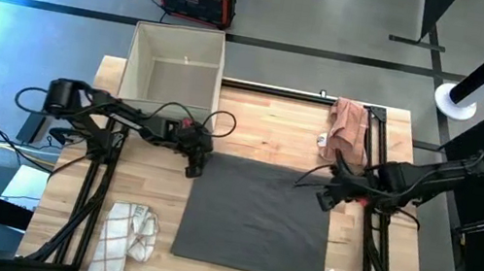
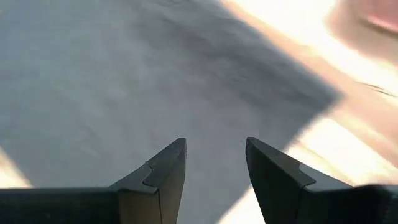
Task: Fold towel
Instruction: Fold the gray towel
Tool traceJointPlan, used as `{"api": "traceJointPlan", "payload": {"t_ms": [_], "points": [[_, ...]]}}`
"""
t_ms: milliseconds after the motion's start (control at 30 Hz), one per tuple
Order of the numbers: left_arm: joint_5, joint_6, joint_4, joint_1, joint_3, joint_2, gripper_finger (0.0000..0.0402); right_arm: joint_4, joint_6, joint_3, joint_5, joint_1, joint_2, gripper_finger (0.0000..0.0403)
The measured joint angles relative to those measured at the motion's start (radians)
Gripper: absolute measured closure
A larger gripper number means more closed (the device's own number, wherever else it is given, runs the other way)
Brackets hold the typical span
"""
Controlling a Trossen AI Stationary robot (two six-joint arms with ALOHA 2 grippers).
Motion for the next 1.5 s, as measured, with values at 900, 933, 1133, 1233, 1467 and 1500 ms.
{"api": "traceJointPlan", "payload": {"t_ms": [900, 933, 1133, 1233, 1467, 1500], "points": [[0.088, 0.026, -0.023, 0.001, -0.001, 0.046, 0.0383, 0.252, -0.265, -0.241, 0.004, -0.357, 0.174, 0.0259], [0.092, 0.026, -0.025, 0.001, -0.001, 0.046, 0.0383, 0.264, -0.267, -0.251, -0.003, -0.360, 0.179, 0.0261], [0.116, 0.021, -0.036, 0.003, -0.001, 0.046, 0.0383, 0.336, -0.280, -0.308, -0.036, -0.380, 0.206, 0.0286], [0.118, -0.013, -0.048, 0.005, -0.001, 0.046, 0.0383, 0.351, -0.271, -0.327, -0.025, -0.379, 0.201, 0.0365], [0.124, -0.085, -0.112, 0.005, -0.005, -0.015, 0.0383, 0.355, -0.263, -0.280, 0.057, -0.302, 0.157, 0.0400], [0.121, -0.104, -0.144, 0.005, -0.005, -0.038, 0.0383, 0.350, -0.270, -0.258, 0.066, -0.280, 0.143, 0.0401]]}}
